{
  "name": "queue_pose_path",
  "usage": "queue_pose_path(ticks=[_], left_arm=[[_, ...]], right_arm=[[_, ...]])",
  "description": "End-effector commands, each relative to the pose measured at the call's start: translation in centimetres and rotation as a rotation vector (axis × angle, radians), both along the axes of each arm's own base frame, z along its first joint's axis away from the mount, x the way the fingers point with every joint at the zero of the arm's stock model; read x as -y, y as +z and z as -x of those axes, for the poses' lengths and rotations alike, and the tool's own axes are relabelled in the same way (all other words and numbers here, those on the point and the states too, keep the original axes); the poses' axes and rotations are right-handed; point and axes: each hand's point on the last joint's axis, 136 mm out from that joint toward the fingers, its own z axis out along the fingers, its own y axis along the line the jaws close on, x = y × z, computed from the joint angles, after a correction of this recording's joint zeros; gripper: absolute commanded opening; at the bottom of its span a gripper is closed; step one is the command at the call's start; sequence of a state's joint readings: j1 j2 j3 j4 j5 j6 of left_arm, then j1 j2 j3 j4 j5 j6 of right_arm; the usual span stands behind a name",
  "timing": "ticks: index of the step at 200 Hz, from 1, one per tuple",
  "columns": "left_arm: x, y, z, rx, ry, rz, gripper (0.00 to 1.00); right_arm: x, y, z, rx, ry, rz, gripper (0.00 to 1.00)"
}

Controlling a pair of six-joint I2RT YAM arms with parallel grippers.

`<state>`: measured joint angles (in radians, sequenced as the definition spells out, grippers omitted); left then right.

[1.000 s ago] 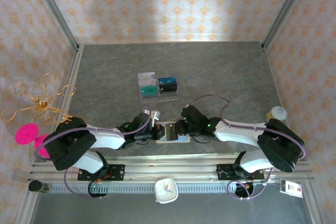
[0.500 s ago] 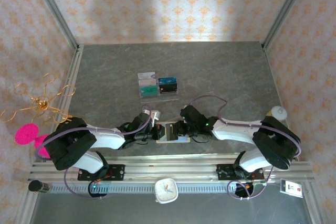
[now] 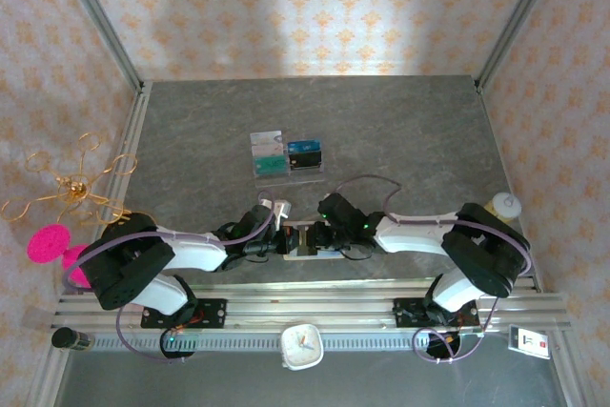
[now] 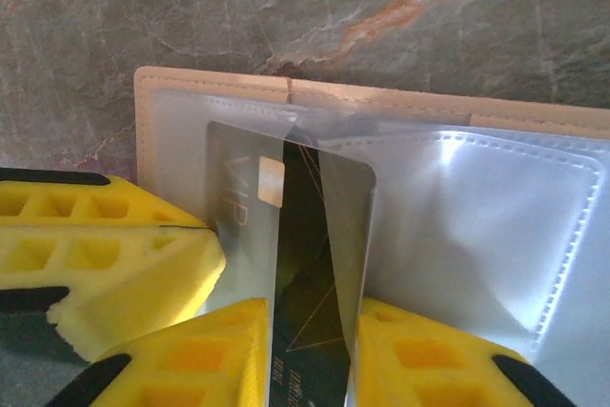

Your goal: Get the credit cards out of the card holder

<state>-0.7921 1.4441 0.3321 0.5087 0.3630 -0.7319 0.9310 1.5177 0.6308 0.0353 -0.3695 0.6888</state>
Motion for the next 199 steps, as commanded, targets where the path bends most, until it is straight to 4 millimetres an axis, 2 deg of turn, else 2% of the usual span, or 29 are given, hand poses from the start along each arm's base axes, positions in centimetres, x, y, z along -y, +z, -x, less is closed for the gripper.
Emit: queue_pose_path(ticks=[1, 36, 68, 106, 129, 142, 168, 199], left_arm=[[-1.1, -1.9, 0.9, -0.052, -0.001, -0.071, 0.0], [-1.9, -3.6, 1.5, -0.08, -0.005, -0.117, 0.0], [-2.4, -4.2, 1.8, -0.093, -0.006, -0.118, 0.0], [-2.6, -4.3, 1.8, -0.096, -0.005, -0.114, 0.0], [-2.5, -4.1, 1.8, -0.092, -0.009, -0.098, 0.0], [-2.4, -3.9, 1.7, -0.087, -0.011, -0.09, 0.0], [-1.9, -3.5, 1.5, -0.081, -0.018, -0.067, 0.0], [-1.7, -3.4, 1.5, -0.081, -0.021, -0.061, 0.0]], right_arm=[[-0.1, 0.3, -0.9, 0.029, -0.052, 0.009, 0.3], [2.5, -0.2, -2.3, 0.031, -0.222, 0.05, 0.36], [5.9, -1.9, -2.0, 0.01, -0.361, 0.109, 0.36], [8.7, -1.8, -2.0, 0.033, -0.485, 0.14, 0.37], [9.3, -0.9, -2.4, 0.058, -0.494, 0.132, 0.37], [8.9, 0.1, -2.8, 0.094, -0.451, 0.131, 0.34], [6.4, 3.1, -3.2, 0.177, -0.287, 0.059, 0.24], [2.0, 6.1, -2.6, 0.193, -0.086, -0.092, 0.22]])
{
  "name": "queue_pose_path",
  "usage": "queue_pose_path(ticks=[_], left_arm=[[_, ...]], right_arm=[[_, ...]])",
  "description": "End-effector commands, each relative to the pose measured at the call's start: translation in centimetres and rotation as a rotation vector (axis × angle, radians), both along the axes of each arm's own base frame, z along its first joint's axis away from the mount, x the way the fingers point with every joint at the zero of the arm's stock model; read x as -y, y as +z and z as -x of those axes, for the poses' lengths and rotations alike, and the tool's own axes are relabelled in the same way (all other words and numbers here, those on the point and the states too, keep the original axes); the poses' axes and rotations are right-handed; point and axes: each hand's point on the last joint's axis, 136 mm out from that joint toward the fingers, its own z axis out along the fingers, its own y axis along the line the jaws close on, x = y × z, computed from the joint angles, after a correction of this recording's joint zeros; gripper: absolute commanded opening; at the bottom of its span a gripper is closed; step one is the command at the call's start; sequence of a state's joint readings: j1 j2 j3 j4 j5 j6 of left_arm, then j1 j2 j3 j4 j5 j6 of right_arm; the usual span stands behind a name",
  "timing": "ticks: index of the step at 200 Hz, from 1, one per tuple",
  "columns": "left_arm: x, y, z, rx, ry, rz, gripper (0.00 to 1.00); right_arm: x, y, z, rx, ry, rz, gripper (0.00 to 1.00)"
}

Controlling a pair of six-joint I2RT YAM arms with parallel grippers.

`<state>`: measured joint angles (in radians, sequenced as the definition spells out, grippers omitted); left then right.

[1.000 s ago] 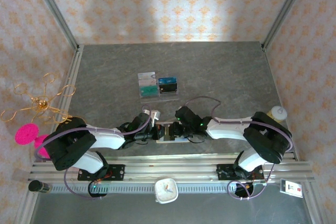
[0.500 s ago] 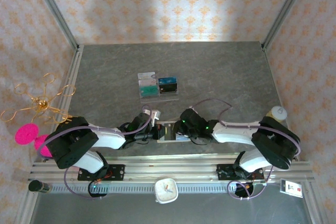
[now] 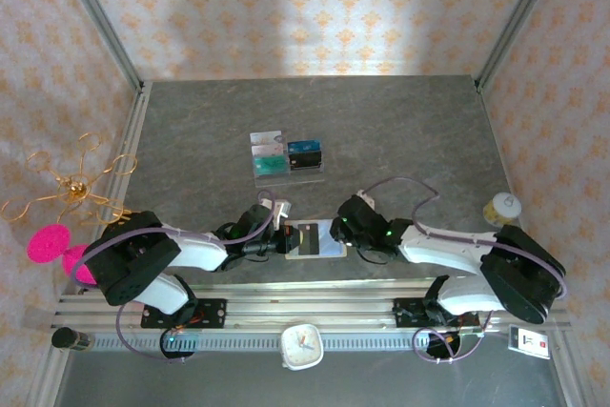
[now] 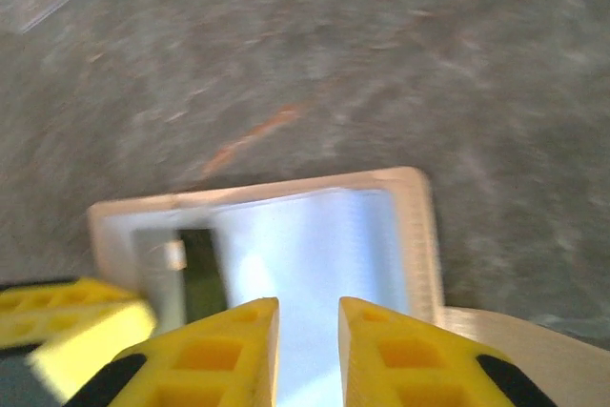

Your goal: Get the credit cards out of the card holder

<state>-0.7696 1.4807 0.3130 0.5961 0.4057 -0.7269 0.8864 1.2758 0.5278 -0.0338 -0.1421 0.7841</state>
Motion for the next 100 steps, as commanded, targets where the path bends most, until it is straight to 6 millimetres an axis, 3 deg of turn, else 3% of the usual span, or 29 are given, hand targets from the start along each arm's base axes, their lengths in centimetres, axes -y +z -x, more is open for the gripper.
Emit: queue_pose_path(ticks=[1, 26, 45, 100], left_arm=[[-1.9, -3.3, 1.7, -0.087, -0.008, -0.101, 0.0], [-1.9, -3.4, 1.7, -0.087, -0.006, -0.1, 0.0], [-1.9, -3.3, 1.8, -0.088, -0.01, -0.099, 0.0], [-2.0, -3.7, 2.0, -0.095, -0.016, -0.109, 0.0]], right_arm=[[-3.7, 3.5, -0.1, 0.073, 0.187, -0.101, 0.22], [-5.6, 3.1, 0.0, 0.046, 0.263, -0.124, 0.22], [-6.0, 1.8, -0.2, 0.02, 0.267, -0.095, 0.22], [-3.4, -2.6, -2.4, -0.031, 0.113, 0.077, 0.23]])
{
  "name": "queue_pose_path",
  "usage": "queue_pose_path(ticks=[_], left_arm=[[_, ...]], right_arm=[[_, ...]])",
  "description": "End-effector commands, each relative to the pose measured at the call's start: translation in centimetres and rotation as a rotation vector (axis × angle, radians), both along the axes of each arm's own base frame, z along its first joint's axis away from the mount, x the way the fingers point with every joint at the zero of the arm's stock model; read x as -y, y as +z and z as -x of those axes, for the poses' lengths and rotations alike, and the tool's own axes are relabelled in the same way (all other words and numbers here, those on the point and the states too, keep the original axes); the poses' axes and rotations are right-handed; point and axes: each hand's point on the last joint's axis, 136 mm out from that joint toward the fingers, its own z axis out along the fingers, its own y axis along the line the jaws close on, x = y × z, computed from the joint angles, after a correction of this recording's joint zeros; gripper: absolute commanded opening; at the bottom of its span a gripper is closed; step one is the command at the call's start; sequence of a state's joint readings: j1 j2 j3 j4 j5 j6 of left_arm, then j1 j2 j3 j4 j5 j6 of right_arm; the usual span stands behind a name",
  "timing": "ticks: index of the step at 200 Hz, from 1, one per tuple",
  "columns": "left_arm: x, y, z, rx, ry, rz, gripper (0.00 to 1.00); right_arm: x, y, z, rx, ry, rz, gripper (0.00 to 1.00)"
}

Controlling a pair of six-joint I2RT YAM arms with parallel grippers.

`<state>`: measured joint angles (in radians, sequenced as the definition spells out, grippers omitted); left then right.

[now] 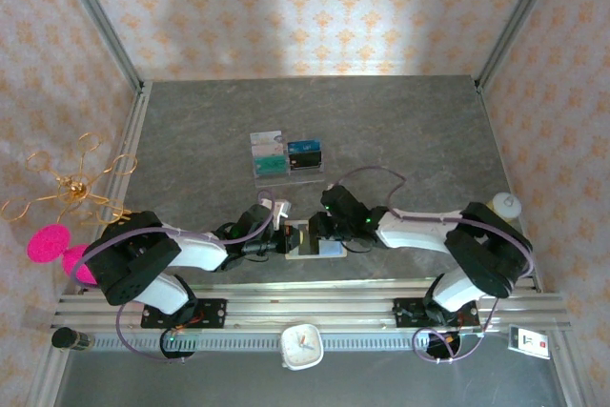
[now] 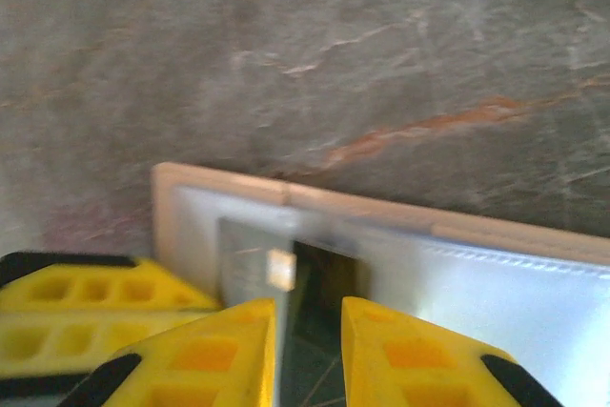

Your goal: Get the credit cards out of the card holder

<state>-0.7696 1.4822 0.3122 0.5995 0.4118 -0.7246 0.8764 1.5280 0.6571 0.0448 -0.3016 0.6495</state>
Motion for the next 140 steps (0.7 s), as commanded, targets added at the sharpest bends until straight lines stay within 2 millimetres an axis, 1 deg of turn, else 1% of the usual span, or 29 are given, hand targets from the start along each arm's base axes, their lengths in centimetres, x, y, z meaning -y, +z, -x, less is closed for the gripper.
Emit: queue_pose_path(ticks=[1, 18, 31, 52, 67, 88, 107, 125, 140], left_arm=[[-2.1, -3.7, 2.0, -0.095, -0.01, -0.113, 0.0], [-2.4, -4.0, 2.1, -0.098, -0.007, -0.121, 0.0], [-2.5, -4.2, 2.2, -0.102, -0.007, -0.12, 0.0], [-2.7, -4.4, 2.3, -0.107, -0.006, -0.126, 0.0], [-2.9, -4.6, 2.3, -0.11, -0.002, -0.13, 0.0], [-2.9, -4.7, 2.3, -0.112, -0.002, -0.129, 0.0], [-2.7, -4.8, 2.3, -0.117, -0.01, -0.124, 0.0], [-2.6, -4.9, 2.3, -0.123, -0.013, -0.122, 0.0], [-2.7, -4.9, 2.3, -0.122, -0.011, -0.122, 0.0]], right_arm=[[1.3, -0.6, -1.8, 0.031, -0.084, 0.073, 0.23], [2.4, -0.9, -2.1, 0.033, -0.142, 0.089, 0.24], [2.9, -1.0, -2.1, 0.033, -0.171, 0.086, 0.24], [3.0, -0.9, -2.0, 0.026, -0.199, 0.059, 0.25], [3.3, -1.3, -1.8, 0.015, -0.215, 0.069, 0.25], [2.5, -1.4, -1.6, 0.003, -0.181, 0.041, 0.25], [0.6, -1.3, -0.8, -0.026, -0.09, -0.03, 0.24], [-1.1, -0.2, -0.3, -0.029, -0.023, -0.115, 0.24], [-1.9, 0.8, -0.1, -0.019, 0.007, -0.173, 0.24]])
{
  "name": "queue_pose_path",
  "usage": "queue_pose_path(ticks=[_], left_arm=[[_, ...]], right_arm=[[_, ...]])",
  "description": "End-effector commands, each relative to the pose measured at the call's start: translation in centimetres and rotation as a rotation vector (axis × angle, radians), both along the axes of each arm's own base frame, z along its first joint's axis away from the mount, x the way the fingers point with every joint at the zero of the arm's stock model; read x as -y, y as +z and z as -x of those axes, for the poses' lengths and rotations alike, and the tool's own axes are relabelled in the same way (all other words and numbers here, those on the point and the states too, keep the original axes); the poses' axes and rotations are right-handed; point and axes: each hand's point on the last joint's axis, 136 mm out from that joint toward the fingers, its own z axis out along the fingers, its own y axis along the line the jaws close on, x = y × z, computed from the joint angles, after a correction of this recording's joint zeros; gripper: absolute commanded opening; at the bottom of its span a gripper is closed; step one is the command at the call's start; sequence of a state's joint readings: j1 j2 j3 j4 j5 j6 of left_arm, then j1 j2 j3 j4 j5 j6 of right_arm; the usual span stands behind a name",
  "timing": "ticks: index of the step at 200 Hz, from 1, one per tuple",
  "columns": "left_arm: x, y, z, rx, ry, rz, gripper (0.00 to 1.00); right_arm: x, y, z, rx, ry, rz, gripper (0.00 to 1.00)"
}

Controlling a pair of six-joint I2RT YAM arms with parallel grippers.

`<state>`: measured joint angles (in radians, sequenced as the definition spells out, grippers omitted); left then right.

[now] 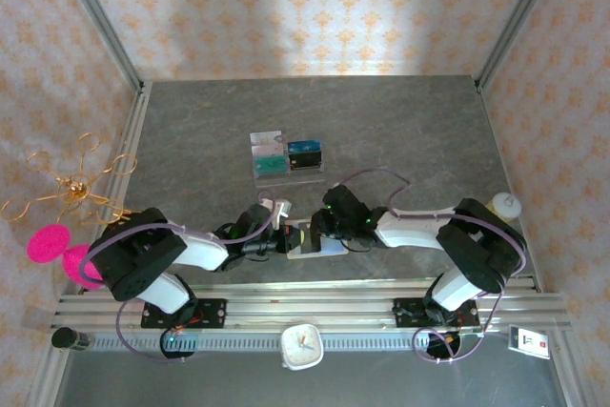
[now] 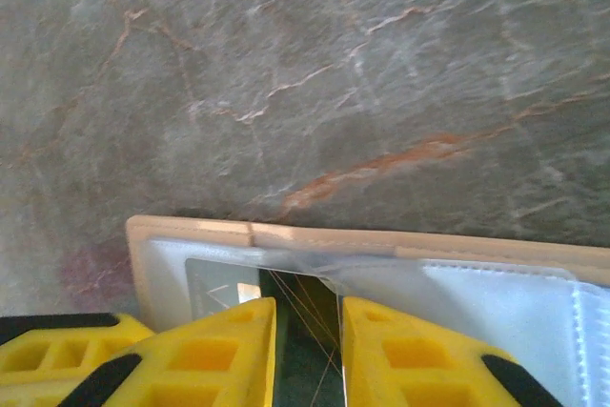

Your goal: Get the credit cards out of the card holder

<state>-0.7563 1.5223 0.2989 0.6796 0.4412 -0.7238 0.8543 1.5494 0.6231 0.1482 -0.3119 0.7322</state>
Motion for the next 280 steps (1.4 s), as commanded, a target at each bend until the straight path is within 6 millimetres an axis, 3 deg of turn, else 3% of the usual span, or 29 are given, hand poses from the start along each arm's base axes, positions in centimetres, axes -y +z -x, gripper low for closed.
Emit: queue_pose_path(ticks=[1, 39, 58, 113, 141, 205, 244, 280], left_arm=[[-2.9, -4.8, 2.5, -0.128, -0.003, -0.153, 0.0], [-2.7, -4.6, 2.5, -0.128, -0.006, -0.145, 0.0], [-2.7, -4.7, 2.5, -0.13, -0.008, -0.144, 0.0], [-3.0, -5.0, 2.9, -0.139, -0.01, -0.15, 0.0], [-3.0, -4.9, 3.0, -0.136, -0.013, -0.15, 0.0], [-2.8, -5.2, 3.2, -0.144, -0.03, -0.153, 0.0], [-2.7, -5.2, 3.1, -0.142, -0.031, -0.152, 0.0], [-2.6, -5.0, 2.9, -0.142, -0.028, -0.143, 0.0]], right_arm=[[-1.8, 1.2, 0.9, 0.009, 0.088, -0.109, 0.24], [-2.8, 3.0, 2.5, 0.002, 0.16, -0.236, 0.23], [-2.4, 2.8, 2.8, 0.0, 0.155, -0.238, 0.24], [1.0, 0.9, -0.7, 0.057, -0.087, -0.065, 0.27], [0.6, 0.2, -1.0, 0.035, -0.113, -0.086, 0.27], [-1.2, 1.9, -2.0, 0.081, -0.097, -0.172, 0.26], [-1.5, 1.0, -1.2, 0.04, -0.053, -0.163, 0.22], [-1.1, 0.8, 1.0, -0.008, 0.01, -0.185, 0.22]])
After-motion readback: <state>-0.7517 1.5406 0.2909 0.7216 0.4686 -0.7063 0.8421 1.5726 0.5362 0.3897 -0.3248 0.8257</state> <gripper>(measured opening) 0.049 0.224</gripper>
